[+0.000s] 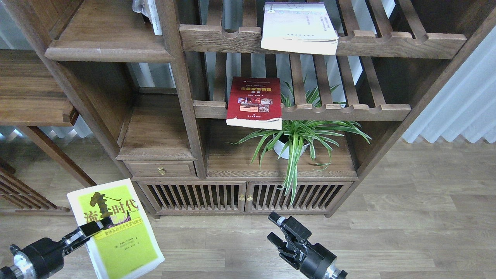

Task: Organize books on shelf
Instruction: 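Raise the book with the left gripper up toward the upper shelf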

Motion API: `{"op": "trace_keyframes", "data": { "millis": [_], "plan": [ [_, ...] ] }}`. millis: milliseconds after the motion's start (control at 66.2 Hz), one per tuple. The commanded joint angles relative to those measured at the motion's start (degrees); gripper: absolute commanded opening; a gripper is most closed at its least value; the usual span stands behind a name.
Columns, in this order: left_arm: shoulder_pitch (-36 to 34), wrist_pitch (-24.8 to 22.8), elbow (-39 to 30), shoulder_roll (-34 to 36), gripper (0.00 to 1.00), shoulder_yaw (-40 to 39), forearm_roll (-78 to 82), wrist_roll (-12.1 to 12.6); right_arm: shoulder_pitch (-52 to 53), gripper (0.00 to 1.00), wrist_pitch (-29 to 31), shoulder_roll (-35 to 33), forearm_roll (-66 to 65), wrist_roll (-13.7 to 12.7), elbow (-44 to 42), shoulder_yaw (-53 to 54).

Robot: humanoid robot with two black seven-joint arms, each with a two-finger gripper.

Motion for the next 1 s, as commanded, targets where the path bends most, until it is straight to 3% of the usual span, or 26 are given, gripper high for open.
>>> {"op": "trace_keyframes", "data": {
  "millis": [0, 136, 257, 377, 498, 664, 846, 876, 906, 981],
  "plan": [
    [0.91, 0.02, -0.07, -3.46, 0.05, -3.04, 7.1, 0.33, -0.16, 0.98, 0.01, -0.29, 0.0, 0.03, 0.38, 0.01],
    [2.93, 0.02, -4.64, -4.87, 0.05, -5.94, 10.89, 0.33, -0.25, 0.98, 0.01, -1.35, 0.0, 0.03, 1.7, 1.77],
    [11.53, 0.02, -13.25, -4.78, 0.05, -18.68, 11.41, 2.7, -0.87, 0.98, 0.01, -2.05, 0.08, 0.03, 1.7, 3.7],
    [14.62, 0.02, -13.43, -4.78, 0.05, -27.99, 12.73, 6.83, -0.25, 0.98, 0.01, -1.61, 0.08, 0.03, 1.61, 3.97],
    [15.85, 0.02, -13.43, -4.96, 0.05, -33.71, 12.82, 7.53, 0.1, 0.98, 0.01, -1.0, 0.17, 0.03, 1.43, 3.97],
    [14.71, 0.02, -13.43, -6.1, 0.05, -42.15, 12.73, 7.62, 0.28, 0.98, 0.01, -0.56, 0.17, 0.03, 1.08, 3.97],
    [7.33, 0.02, -13.34, -5.13, 0.05, -45.67, 12.73, 8.06, 0.8, 0.98, 0.01, -0.56, 0.17, 0.03, 0.99, 3.97],
    [5.75, 0.02, -13.34, -4.78, 0.05, -45.67, 12.73, 8.67, 0.8, 0.98, 0.01, -0.56, 0.17, 0.03, 0.99, 3.97],
    [2.24, 0.02, -13.34, -3.55, 0.05, -45.58, 12.82, 10.87, 0.8, 0.98, 0.01, -0.56, 0.17, 0.03, 0.99, 3.97],
    [-0.85, 0.02, -13.26, -3.11, 0.05, -45.67, 12.91, 12.28, 0.8, 0.98, 0.01, -0.56, 0.17, 0.03, 0.91, 3.97]
  ]
}}
